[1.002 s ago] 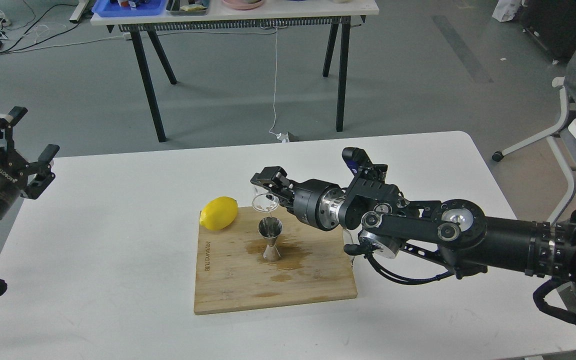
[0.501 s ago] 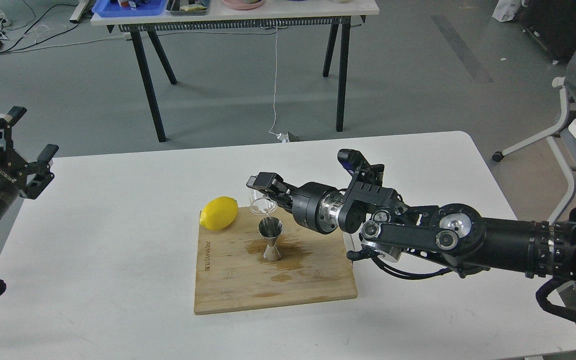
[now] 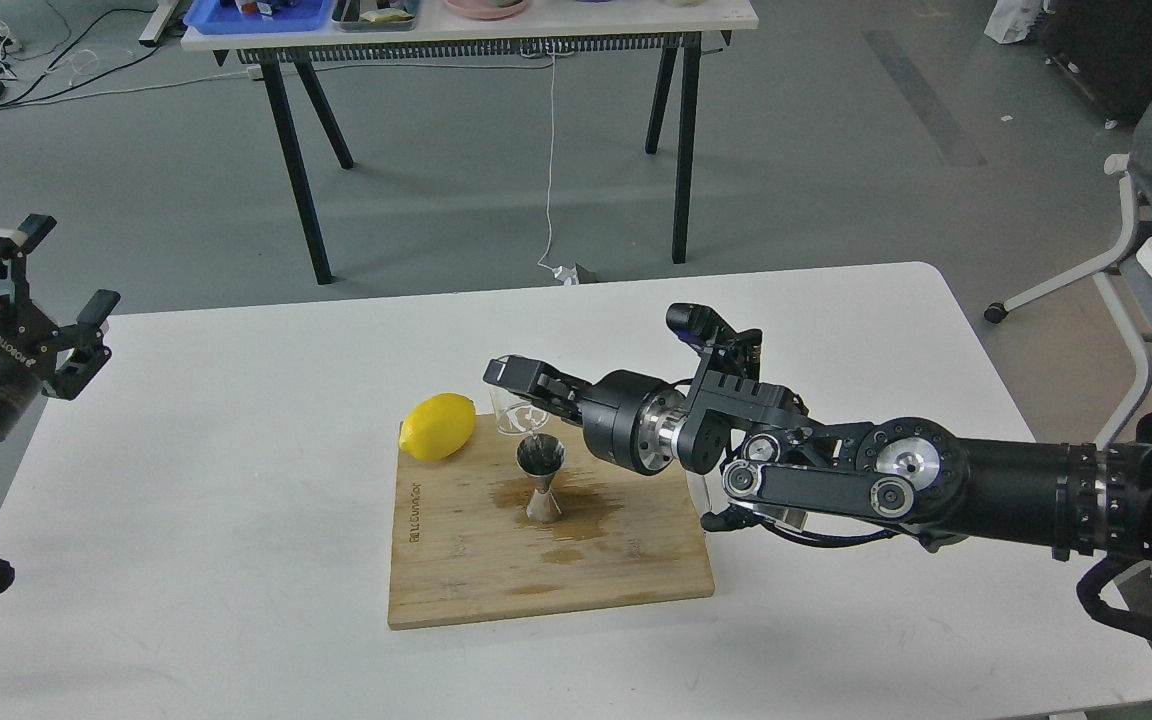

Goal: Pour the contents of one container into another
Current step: 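Tilt the clear cup with the right hand to pour into the jigger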

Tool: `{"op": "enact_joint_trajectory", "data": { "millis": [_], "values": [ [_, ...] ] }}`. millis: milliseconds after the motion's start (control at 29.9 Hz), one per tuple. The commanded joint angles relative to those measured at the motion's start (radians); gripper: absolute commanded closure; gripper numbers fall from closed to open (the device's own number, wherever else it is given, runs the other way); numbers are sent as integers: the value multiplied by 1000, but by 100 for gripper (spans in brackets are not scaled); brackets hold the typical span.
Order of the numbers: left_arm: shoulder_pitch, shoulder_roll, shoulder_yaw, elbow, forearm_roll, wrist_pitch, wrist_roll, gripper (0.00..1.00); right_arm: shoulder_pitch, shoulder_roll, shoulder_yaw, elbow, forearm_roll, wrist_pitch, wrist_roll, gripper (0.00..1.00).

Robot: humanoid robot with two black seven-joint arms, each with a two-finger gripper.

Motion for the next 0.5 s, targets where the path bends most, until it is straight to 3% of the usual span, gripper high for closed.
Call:
{"op": "enact_joint_trajectory", "data": {
  "millis": [0, 468],
  "values": [
    [0, 1, 0, 1, 0, 0, 0, 1, 11, -3, -25, -4, -20, 0, 8, 68],
    [0, 2, 0, 1, 0, 0, 0, 1, 14, -8, -29, -5, -31, 0, 17, 68]
  ]
}}
